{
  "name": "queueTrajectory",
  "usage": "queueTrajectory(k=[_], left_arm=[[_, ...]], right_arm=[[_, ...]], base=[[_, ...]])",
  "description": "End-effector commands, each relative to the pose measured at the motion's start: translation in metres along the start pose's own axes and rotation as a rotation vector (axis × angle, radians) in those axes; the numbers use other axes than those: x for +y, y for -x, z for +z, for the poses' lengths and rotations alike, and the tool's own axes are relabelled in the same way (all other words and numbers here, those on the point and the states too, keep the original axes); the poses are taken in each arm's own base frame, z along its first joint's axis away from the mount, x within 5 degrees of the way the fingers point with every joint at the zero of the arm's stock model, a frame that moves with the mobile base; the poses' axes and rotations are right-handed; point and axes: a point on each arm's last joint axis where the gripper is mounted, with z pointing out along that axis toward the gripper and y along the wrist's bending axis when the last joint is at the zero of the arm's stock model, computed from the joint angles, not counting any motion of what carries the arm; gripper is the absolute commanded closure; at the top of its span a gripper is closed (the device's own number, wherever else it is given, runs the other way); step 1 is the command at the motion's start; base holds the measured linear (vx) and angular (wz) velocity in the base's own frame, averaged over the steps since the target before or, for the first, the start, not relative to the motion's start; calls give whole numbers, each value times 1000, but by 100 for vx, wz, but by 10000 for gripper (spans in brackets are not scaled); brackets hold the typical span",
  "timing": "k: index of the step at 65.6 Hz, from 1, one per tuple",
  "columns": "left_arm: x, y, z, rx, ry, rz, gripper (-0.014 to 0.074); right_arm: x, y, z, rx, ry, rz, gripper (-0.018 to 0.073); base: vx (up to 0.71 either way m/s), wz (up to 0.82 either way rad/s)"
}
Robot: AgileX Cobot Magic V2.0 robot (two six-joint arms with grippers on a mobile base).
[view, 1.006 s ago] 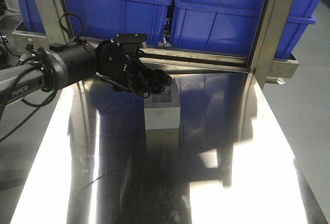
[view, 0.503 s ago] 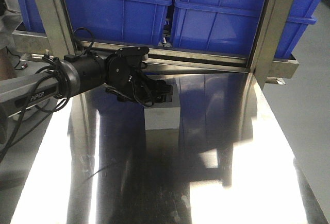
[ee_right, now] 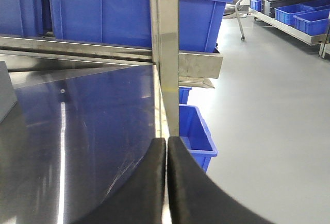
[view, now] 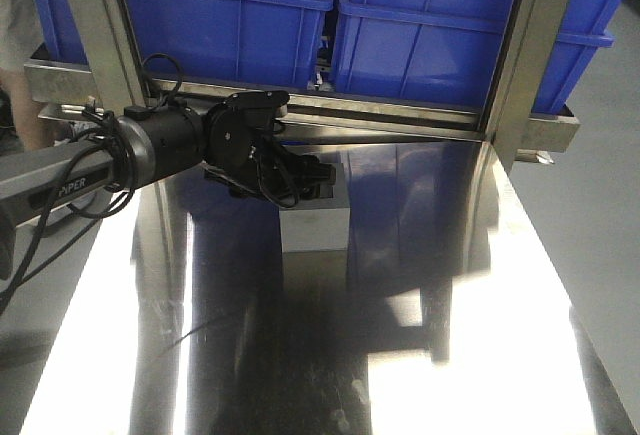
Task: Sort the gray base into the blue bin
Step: 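Lower the left gripper and close it on the block's rim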
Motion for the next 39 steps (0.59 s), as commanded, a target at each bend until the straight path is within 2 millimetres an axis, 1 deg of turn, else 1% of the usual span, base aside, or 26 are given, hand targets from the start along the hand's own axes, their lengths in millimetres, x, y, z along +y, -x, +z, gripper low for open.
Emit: queueTrajectory(k=[1, 15, 20, 21, 25, 29, 39], left_arm=[[-13, 22, -32, -118, -49, -7, 209], [-13, 20, -32, -100, -44, -6, 444], [-13, 20, -32, -100, -44, -6, 519], [-13, 20, -32, -100, -44, -6, 519], [-13, 20, -32, -100, -44, -6, 574], [-13, 20, -32, -100, -44, -6, 605], [-13, 21, -33, -103, -44, 7, 604]], right_arm=[[0, 6, 0, -70, -2, -15, 564], [0, 6, 0, -70, -2, -15, 564], [0, 6, 0, -70, -2, -15, 564], [0, 6, 0, -70, -2, -15, 564], [0, 6, 0, -70, -2, -15, 564], [0, 6, 0, -70, -2, -15, 564], [0, 6, 0, -70, -2, -15, 564]], base=[[0, 0], [0, 0], [0, 0], [0, 0], [0, 0], [0, 0], [0, 0]])
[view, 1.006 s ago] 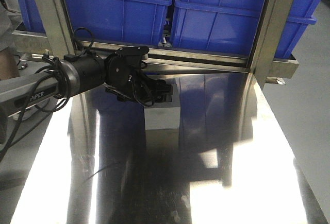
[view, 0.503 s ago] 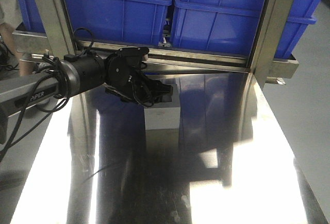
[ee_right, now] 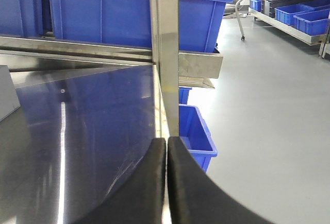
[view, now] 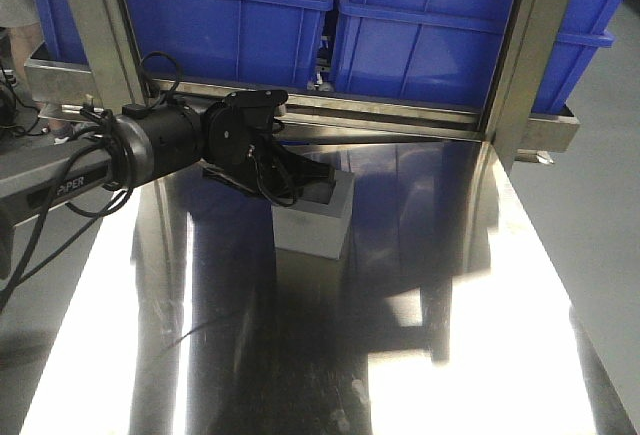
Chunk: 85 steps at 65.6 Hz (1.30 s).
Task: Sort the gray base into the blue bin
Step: 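Lower the left gripper and close it on the block's rim, then lift the gray block with the left gripper toward the robot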
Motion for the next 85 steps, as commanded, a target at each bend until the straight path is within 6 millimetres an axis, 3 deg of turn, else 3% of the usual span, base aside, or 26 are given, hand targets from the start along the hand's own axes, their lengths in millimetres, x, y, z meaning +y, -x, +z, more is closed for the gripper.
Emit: queueTrajectory(k=[1, 14, 28, 38, 59, 85], left_arm=[[-13, 21, -33, -109, -47, 13, 604], [-16, 27, -53, -156, -47, 53, 603], [-28, 40, -104, -290, -22, 176, 604], [-40, 36, -145, -428, -71, 208, 604], [-30, -3, -216, -571, -127, 213, 604], [-7, -64, -272, -682, -165, 214, 603]], right_arm=[[0, 6, 0, -70, -2, -15, 564], [0, 6, 0, -70, -2, -15, 564], [0, 6, 0, -70, -2, -15, 564], [0, 6, 0, -70, -2, -15, 564], [0, 6, 0, -70, -2, -15, 564], [0, 6, 0, -70, -2, -15, 564]], base=[[0, 0], [0, 0], [0, 0], [0, 0], [0, 0], [0, 0]])
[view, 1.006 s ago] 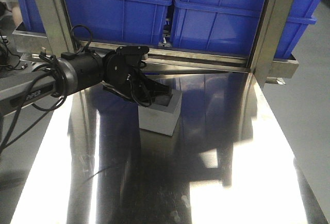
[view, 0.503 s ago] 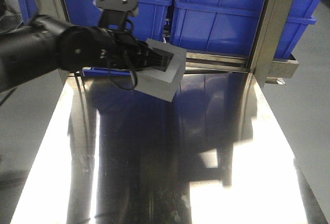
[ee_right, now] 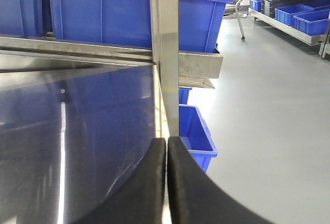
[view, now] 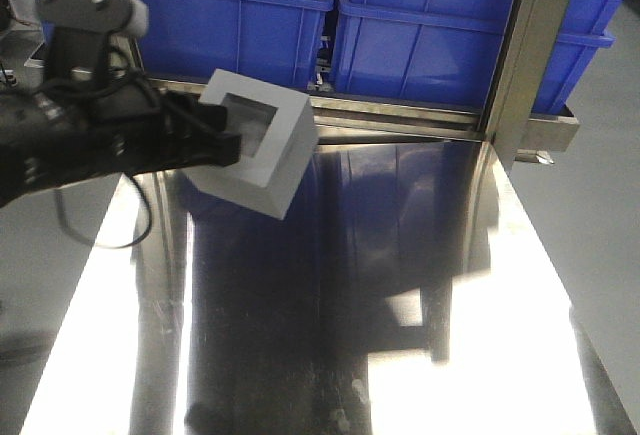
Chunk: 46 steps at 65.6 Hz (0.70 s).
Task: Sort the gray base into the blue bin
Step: 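Lift the gray block with the left gripper toward the robot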
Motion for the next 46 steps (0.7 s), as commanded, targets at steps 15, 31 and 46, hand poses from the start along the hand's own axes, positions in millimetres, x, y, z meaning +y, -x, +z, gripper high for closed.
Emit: queueTrajectory(k=[15, 31, 46], left_arm=[[0, -3, -75, -265, -62, -12, 603], [5, -27, -115, -332, -76, -14, 603], [9, -49, -140, -395, -90, -17, 603]], right_arm=[[0, 6, 0, -70, -2, -15, 564], [0, 6, 0, -70, -2, -15, 564], [0, 6, 0, -70, -2, -15, 564]], base=[[0, 0], [0, 0], [0, 0]])
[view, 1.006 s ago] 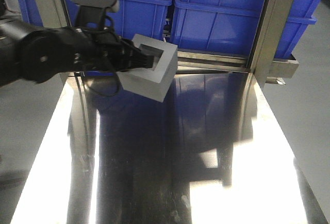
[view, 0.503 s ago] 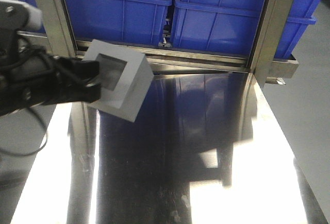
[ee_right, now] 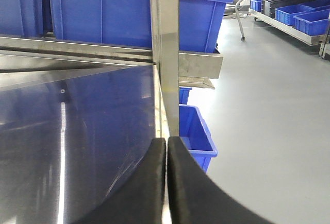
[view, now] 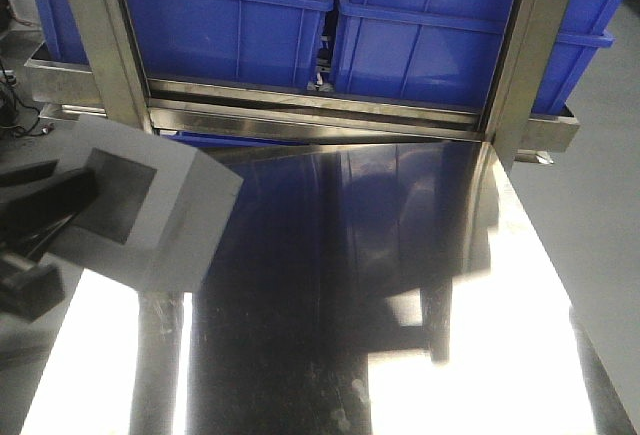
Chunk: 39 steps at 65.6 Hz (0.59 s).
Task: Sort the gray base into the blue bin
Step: 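Lift the gray block with the left gripper toward the robot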
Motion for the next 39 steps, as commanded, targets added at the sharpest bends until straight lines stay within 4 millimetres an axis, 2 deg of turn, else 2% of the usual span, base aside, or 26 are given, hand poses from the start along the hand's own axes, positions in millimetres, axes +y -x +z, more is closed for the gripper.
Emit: queueTrajectory(k=[1, 16, 39], left_arm=[[-4, 15, -17, -188, -46, -17, 603], [-3, 10, -37, -279, -66, -17, 603], [-2, 9, -38, -270, -63, -16, 603]], right_arm=[[0, 6, 0, -70, -2, -15, 564], [0, 6, 0, -70, -2, -15, 564], [0, 6, 0, -70, -2, -15, 564]], base=[[0, 0], [0, 0], [0, 0]])
